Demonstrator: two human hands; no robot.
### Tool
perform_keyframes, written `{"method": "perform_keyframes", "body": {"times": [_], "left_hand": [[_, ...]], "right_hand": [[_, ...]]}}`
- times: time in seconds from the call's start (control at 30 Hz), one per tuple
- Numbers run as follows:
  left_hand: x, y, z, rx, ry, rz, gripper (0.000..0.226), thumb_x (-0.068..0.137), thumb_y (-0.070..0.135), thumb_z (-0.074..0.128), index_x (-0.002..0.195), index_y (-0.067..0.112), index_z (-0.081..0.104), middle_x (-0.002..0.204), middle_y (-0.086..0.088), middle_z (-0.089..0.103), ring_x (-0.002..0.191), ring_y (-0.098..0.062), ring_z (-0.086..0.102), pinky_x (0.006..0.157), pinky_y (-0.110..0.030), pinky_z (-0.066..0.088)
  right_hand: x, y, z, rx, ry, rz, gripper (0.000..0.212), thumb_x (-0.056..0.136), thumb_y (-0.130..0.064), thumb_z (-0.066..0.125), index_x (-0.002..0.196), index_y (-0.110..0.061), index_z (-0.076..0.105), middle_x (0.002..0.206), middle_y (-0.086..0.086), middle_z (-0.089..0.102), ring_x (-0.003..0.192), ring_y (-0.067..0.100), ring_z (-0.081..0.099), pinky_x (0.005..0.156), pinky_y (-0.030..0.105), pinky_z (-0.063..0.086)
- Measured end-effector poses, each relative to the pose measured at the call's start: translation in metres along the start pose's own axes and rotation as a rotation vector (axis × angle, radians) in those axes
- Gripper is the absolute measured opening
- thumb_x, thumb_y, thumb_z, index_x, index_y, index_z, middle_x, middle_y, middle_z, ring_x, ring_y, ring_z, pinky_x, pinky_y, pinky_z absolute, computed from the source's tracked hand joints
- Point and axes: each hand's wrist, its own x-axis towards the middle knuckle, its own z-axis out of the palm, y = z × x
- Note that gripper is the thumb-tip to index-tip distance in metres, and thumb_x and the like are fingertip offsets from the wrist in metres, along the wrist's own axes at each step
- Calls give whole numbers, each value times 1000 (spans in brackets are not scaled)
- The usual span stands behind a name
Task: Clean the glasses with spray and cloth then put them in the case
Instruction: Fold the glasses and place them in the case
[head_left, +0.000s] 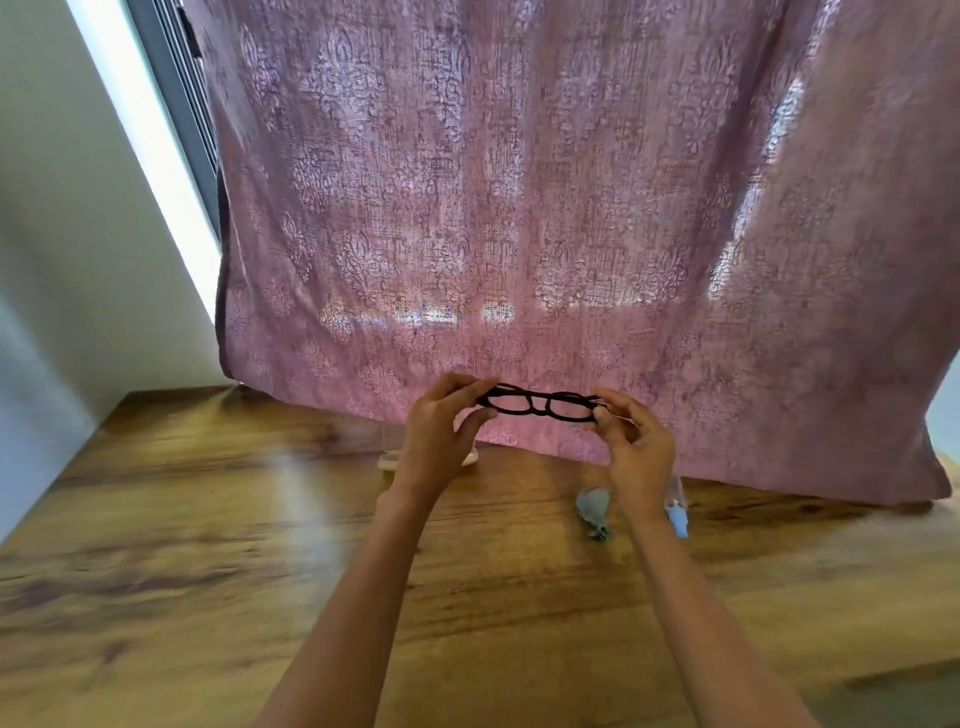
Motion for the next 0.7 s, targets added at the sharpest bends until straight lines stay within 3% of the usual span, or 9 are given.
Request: {"method": "perform_keyframes", "body": {"times": [0.1, 0.2, 0.4, 0.47, 0.6, 0.7], "left_hand": [[2, -2, -1, -30, 4, -5, 31, 75, 1, 71, 106, 3, 68, 91, 0, 58, 76, 1, 54, 75, 3, 39], [5, -3, -1, -39, -9, -37, 28, 76, 4, 70, 104, 4, 70, 89, -6, 62, 72, -2, 54, 71, 0, 40], [10, -4, -4, -79, -50, -112, 24, 80, 13, 68, 103, 10, 70, 84, -6, 63, 70, -12, 57, 65, -14, 42], [12, -6, -6, -94, -66, -136, 21, 82, 14, 67, 102, 12, 70, 83, -6, 65, 68, -10, 56, 62, -18, 40], [14, -11, -8, -156, -104, -229, 16, 85, 18, 64, 98, 12, 72, 73, -2, 67, 64, -9, 58, 58, -25, 42], [14, -14, -7, -287, -106, -318, 14, 87, 20, 62, 94, 13, 72, 73, -11, 69, 67, -30, 63, 63, -42, 51]], "right_hand": [[4, -2, -2, 23, -25, 21, 22, 85, -2, 60, 107, -1, 66, 100, 14, 68, 78, 11, 66, 73, 21, 57], [9, -6, -4, 44, -49, 40, 21, 85, -3, 61, 105, -3, 66, 97, 14, 68, 73, 10, 66, 72, 20, 56], [15, -10, -7, -24, -120, 19, 24, 84, -13, 64, 109, -10, 65, 112, 7, 63, 98, 5, 58, 79, 6, 46], [16, -12, -8, 40, -174, 66, 28, 87, -11, 59, 114, -5, 62, 113, 7, 63, 103, 10, 59, 87, 13, 48], [18, -17, -7, 208, -246, 182, 20, 90, -5, 52, 108, -1, 60, 86, 7, 67, 72, 8, 67, 68, 19, 57], [18, -18, -5, 221, -247, 210, 13, 89, -6, 53, 94, -11, 64, 68, -5, 71, 59, 6, 64, 60, 17, 56]]}}
